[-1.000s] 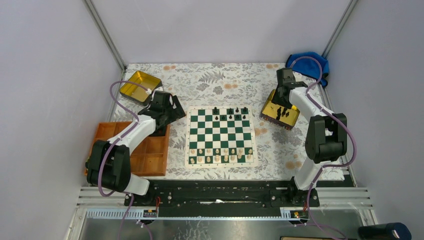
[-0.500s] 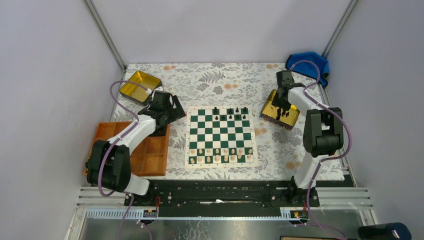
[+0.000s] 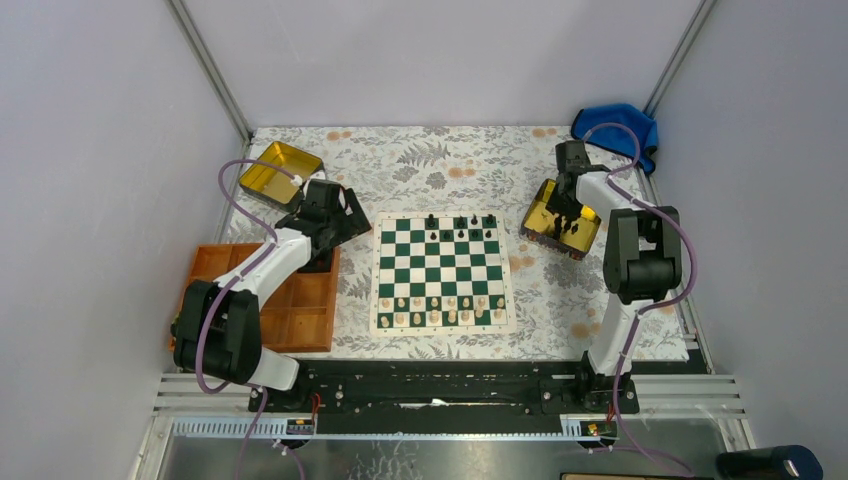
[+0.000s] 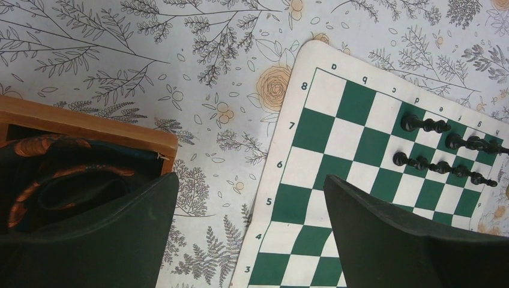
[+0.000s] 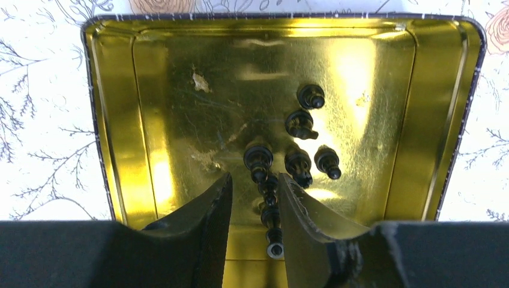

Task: Set up the chess pieces on the board
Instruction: Pick up the chess piece from the storage box.

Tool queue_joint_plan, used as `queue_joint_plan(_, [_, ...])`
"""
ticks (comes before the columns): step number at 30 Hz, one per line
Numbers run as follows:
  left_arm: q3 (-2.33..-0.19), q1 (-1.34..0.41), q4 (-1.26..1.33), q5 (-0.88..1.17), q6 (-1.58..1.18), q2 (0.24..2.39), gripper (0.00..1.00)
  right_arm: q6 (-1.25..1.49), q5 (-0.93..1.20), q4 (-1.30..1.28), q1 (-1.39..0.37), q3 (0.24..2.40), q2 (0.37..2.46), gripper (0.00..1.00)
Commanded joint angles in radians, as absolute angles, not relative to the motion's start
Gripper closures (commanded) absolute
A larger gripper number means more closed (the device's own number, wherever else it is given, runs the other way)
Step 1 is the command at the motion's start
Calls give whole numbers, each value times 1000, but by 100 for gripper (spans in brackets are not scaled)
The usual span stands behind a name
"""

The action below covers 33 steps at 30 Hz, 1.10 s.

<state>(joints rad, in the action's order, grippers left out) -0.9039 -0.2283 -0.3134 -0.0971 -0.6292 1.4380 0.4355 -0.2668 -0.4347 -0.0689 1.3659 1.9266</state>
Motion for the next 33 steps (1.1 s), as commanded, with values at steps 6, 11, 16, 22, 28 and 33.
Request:
queue_joint_plan(6, [-945, -230, -335, -132, -609, 1448, 1, 439, -247, -422, -56, 1436, 1965, 61])
queue_joint_plan(11, [-946, -230, -336, -133, -609, 1453, 1, 438, -243, -420, -54, 1436, 1978, 64])
queue_joint_plan(16, [-948, -230, -339, -133, -605, 1456, 1, 436, -249, -419, -54, 1433, 1982, 74])
queue_joint_plan(22, [-938, -230, -341, -137, -601, 1448, 1, 431, -261, -418, -54, 1427, 1972, 91])
queue_joint_plan(28, [-934, -230, -339, -140, -599, 1441, 1, 415, -265, -418, -54, 1429, 1940, 100])
queue_joint_plan(33, [-929, -230, -336, -139, -600, 1435, 1, 404, -261, -419, -55, 1438, 1897, 100])
